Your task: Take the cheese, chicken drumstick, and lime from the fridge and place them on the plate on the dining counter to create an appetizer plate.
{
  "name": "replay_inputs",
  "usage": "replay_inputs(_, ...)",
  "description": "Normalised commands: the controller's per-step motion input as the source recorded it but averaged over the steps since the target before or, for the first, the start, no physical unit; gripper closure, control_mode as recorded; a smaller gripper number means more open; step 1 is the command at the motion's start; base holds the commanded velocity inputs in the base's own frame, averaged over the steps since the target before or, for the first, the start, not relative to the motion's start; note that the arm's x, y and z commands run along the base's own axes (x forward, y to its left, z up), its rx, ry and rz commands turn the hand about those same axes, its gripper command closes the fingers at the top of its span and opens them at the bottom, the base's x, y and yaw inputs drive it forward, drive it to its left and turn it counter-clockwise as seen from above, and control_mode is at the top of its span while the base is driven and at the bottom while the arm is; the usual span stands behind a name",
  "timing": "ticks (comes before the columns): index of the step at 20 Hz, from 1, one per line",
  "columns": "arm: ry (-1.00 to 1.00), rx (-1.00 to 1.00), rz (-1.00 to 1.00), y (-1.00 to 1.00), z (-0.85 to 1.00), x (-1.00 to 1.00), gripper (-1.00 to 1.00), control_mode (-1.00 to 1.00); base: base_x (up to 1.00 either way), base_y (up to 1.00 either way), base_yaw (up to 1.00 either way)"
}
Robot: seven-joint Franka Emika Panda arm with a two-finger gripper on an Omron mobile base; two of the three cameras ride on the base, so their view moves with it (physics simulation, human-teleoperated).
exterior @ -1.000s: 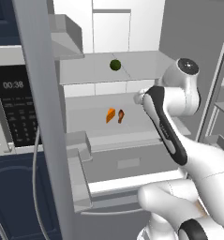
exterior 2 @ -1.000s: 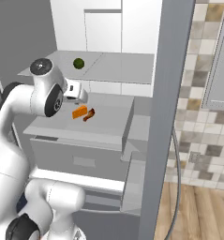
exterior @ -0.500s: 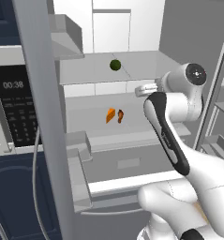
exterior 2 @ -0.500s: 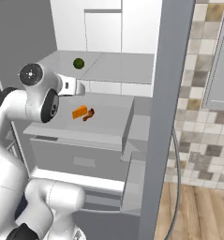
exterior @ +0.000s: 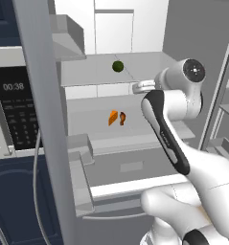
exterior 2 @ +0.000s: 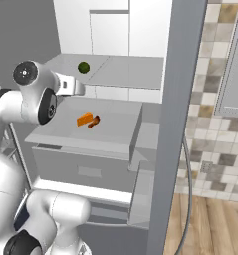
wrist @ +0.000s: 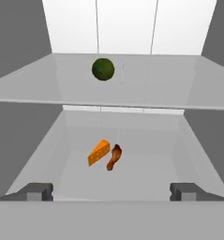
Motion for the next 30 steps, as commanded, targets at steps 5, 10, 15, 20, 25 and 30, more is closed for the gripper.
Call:
replay_inputs(5, 0.0, 0.0, 0.0, 0.2, 0.22, 0.18, -1.0, -1.0, 0.0, 0.0, 0.0)
replay_inputs(10, 0.0, 0.01, 0.0, 0.05, 0.23, 0.26, -1.0, -1.0, 0.0, 0.0, 0.0)
replay_inputs(15, 0.0, 0.07, 0.0, 0.0, 0.13, 0.27, -1.0, -1.0, 0.0, 0.0, 0.0)
replay_inputs(20, 0.04, 0.08, 0.0, 0.0, 0.07, 0.31, -1.0, -1.0, 0.0, 0.0, 0.0)
replay_inputs(25, 0.1, 0.08, -0.03, 0.0, 0.09, 0.43, -1.0, -1.0, 0.0, 0.0, 0.0)
replay_inputs(30, 0.12, 0.01, -0.05, 0.01, 0.0, 0.51, -1.0, -1.0, 0.0, 0.0, 0.0)
